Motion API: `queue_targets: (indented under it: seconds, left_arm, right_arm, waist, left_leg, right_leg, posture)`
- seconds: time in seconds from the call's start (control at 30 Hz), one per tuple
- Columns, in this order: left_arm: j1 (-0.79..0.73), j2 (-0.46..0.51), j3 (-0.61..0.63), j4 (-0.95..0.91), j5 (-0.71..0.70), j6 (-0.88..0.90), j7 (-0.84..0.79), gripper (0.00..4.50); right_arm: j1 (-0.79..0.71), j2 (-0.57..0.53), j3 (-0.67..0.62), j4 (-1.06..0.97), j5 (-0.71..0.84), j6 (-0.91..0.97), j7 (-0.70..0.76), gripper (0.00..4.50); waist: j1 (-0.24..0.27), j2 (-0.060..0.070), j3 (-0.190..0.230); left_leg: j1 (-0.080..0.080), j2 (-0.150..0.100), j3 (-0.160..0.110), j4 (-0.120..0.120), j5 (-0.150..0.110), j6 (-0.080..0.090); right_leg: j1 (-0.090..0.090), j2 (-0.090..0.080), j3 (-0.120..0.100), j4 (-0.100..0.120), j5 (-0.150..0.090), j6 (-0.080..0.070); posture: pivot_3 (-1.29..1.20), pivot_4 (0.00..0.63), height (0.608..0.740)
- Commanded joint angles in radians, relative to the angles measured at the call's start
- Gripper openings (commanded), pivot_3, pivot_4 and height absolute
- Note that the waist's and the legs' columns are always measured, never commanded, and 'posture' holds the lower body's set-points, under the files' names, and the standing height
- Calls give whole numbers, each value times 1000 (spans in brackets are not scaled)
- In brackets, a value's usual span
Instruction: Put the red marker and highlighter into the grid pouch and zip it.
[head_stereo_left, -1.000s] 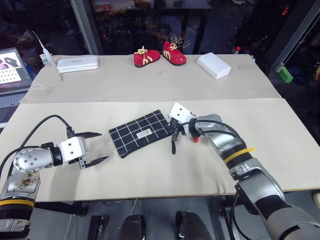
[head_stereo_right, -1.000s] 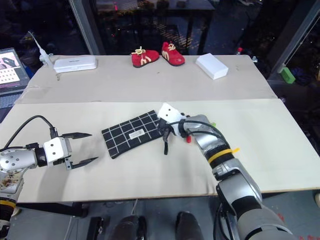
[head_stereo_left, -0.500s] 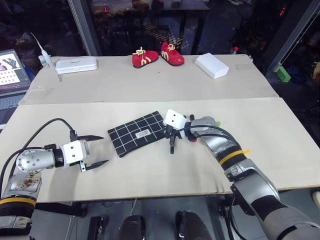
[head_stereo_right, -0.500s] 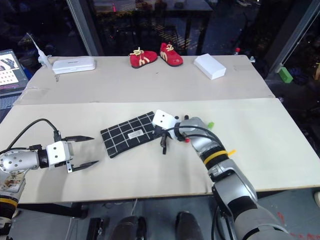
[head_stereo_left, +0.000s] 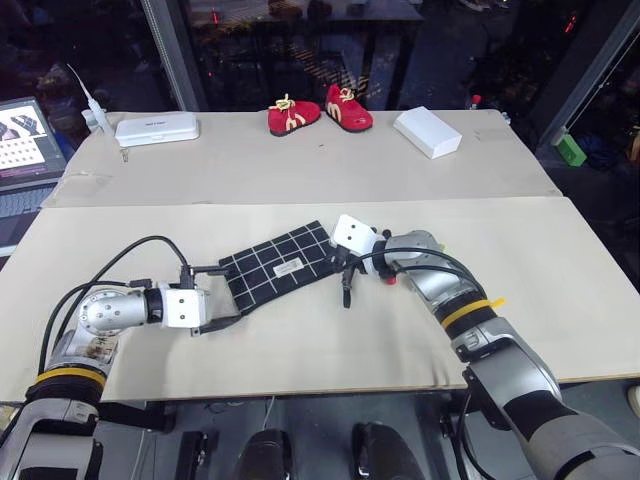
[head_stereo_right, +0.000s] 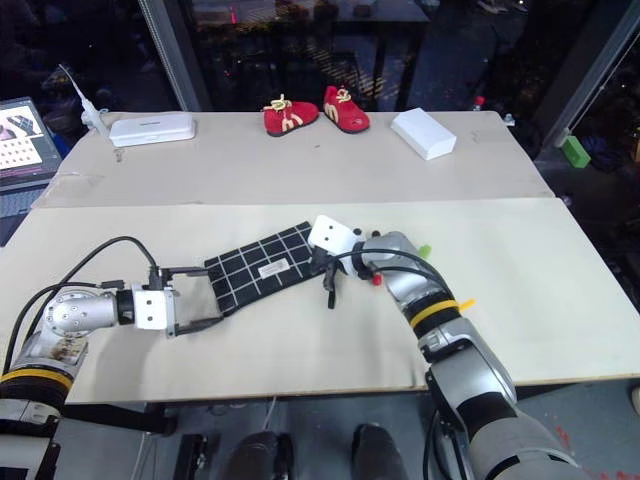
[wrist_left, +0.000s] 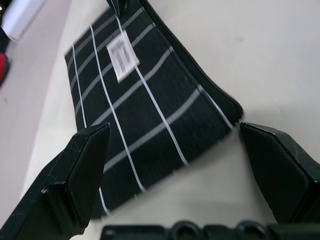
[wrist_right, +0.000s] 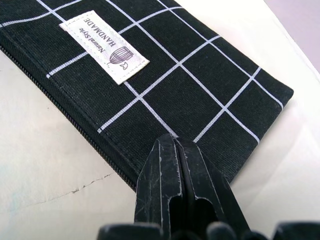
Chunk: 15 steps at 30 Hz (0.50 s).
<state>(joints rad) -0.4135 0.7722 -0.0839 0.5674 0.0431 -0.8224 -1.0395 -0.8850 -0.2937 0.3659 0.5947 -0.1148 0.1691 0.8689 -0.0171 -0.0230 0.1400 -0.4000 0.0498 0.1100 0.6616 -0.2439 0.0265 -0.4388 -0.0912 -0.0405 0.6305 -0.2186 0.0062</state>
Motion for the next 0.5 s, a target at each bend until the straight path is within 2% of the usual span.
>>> queue_targets:
  seconds: [0.03,0.2,0.37,0.5]
  left_arm:
    - [-21,-11,-23,34,70,-40,73,4500]
    - [-51,-25,-48,96,153,-70,180,4500]
    - [-72,-36,-78,116,153,-89,207,4500]
    - [-72,-24,-85,110,120,-87,189,4500]
  right_arm:
    - [-19,2,-31,-35,12,-3,0,11]
    - [-26,4,-35,-31,12,-9,4,11]
    - [-22,0,-42,-33,12,-9,2,11]
    - [-75,28,-100,27,11,-33,-116,11]
  waist:
    - [0,0,0]
    - [3,0,0]
    - [4,1,-1]
    - [3,1,-1]
  left_leg:
    - [0,0,0,0,0,0]
    - [2,0,0,0,0,0]
    - [3,0,0,0,0,0]
    - [3,0,0,0,0,-1]
  right_leg:
    - [0,0,0,0,0,0]
    - [1,0,0,1,0,0]
    - [2,0,0,1,0,0]
    - [2,0,0,1,0,0]
  posture:
    - [0,150,740]
    - [0,150,740]
    - [0,150,740]
    - [0,150,740]
